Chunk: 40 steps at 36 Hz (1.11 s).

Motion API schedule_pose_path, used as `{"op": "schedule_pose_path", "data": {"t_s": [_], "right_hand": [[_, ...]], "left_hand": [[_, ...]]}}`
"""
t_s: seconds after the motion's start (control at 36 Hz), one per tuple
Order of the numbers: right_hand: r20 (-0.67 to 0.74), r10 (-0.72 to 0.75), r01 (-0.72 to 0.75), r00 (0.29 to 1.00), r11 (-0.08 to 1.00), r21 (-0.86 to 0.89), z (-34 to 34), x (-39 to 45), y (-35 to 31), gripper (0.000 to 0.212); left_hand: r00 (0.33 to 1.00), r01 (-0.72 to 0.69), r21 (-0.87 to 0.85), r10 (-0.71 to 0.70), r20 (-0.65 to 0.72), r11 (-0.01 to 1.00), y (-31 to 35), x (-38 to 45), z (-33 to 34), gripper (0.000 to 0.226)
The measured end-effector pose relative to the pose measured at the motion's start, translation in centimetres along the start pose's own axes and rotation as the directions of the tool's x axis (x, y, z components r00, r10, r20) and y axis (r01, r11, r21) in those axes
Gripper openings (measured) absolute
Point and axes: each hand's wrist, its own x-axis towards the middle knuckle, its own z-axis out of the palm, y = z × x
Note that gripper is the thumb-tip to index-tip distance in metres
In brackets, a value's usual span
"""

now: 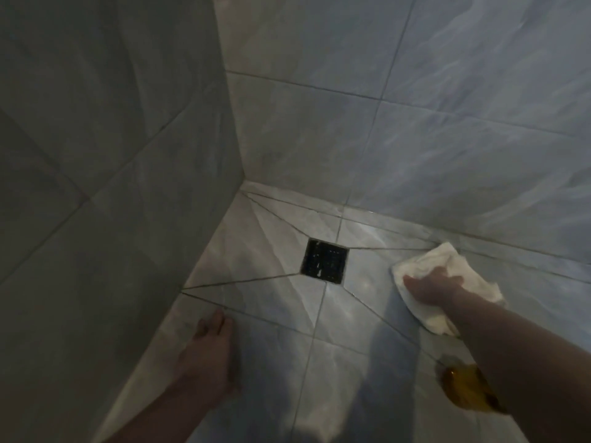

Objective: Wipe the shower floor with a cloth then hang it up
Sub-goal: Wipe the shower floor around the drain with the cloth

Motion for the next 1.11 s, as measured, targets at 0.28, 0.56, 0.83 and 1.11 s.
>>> {"op": "schedule_pose_path", "data": {"t_s": [0.28, 0.56, 0.83, 1.11], "right_hand": [[0.117, -0.334, 0.340, 0.935, 0.939, -0.043, 0.7, -15.6, -8.3, 0.098], [0.018, -0.402, 0.397, 0.915, 0.895, -0.201, -1.3, -13.5, -2.5, 0.080], [0.069, -0.175, 0.185, 0.982, 0.965, -0.187, -1.8, -4.1, 1.4, 0.082], [0.258, -0.348, 0.410, 0.901, 0.877, -0.251, -0.3, -15.6, -4.0, 0.081]], "left_hand": [[0.998, 0.012, 0.095, -0.019, 0.063, 0.995, 0.8, 0.4, -0.2, 0.116], [0.998, -0.007, 0.079, 0.002, 0.058, 0.997, 0.7, 0.2, -0.5, 0.107], [0.995, 0.029, 0.057, -0.034, 0.091, 0.998, 0.8, 0.4, -0.2, 0.116], [0.992, 0.060, 0.097, -0.070, 0.109, 0.994, 1.3, 0.8, -0.1, 0.116]]}}
